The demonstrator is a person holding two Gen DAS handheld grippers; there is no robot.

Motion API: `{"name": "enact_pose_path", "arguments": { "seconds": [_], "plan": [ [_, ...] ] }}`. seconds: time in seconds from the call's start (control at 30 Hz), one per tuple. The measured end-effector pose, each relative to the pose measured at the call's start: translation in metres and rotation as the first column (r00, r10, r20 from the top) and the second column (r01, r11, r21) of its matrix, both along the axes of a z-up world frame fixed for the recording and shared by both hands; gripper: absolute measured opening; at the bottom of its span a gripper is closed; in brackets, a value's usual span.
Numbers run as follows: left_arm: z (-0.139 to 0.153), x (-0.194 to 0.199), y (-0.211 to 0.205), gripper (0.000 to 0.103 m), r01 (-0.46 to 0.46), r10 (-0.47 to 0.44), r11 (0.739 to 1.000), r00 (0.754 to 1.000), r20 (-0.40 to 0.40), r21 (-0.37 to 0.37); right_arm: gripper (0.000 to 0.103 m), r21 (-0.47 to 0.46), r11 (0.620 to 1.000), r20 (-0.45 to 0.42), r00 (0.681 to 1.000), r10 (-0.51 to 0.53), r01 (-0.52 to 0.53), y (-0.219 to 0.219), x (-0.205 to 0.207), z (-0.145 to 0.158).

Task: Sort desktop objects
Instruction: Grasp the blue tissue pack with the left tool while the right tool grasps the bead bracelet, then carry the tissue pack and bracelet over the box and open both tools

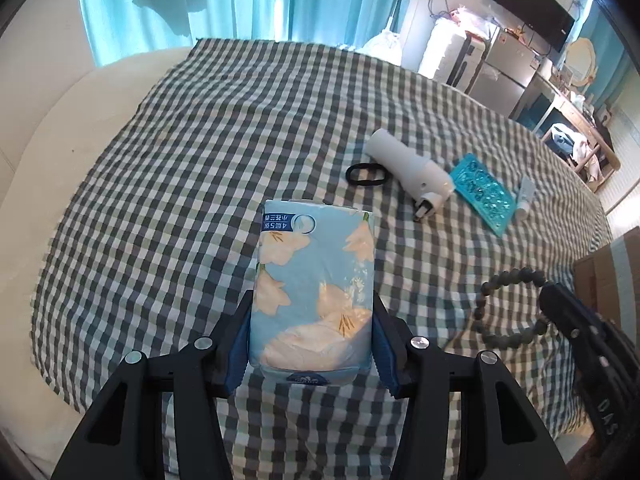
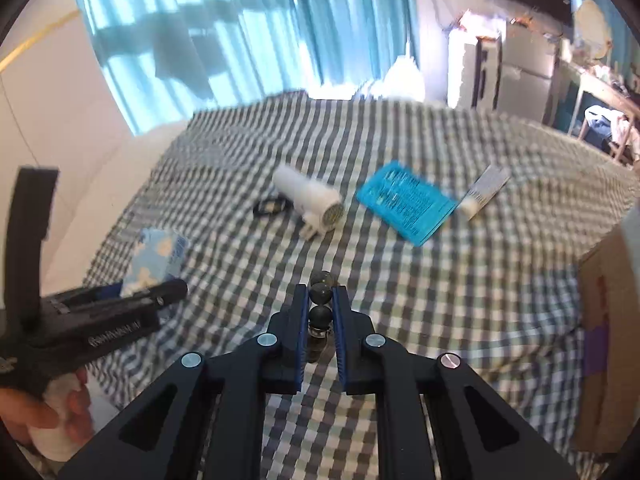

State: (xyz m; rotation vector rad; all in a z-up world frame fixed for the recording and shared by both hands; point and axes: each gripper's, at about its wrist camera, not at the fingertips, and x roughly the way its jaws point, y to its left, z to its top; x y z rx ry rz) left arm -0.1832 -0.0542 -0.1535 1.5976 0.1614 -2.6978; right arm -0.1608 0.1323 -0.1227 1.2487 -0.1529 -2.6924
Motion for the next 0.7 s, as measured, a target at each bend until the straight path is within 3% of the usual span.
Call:
{"name": "enact_pose_path", "arguments": {
  "seconds": [0.47, 0.7],
  "plan": [
    [0.085, 0.05, 0.056, 0.053, 0.099, -0.098, 0.995, 0.986, -0.134, -0.003, 0.011, -0.093, 0.996, -0.073, 0.997, -0.024, 0.017, 0.025, 0.063, 0.08],
    [0.122, 0.082, 0.093, 0.053, 0.157, -0.159, 0.987, 0.967, -0.201, -0.024, 0.011, -0.118, 0.993, -0.146, 0.989, -0.034, 0.017, 0.045, 0.097, 0.12]
  ]
}}
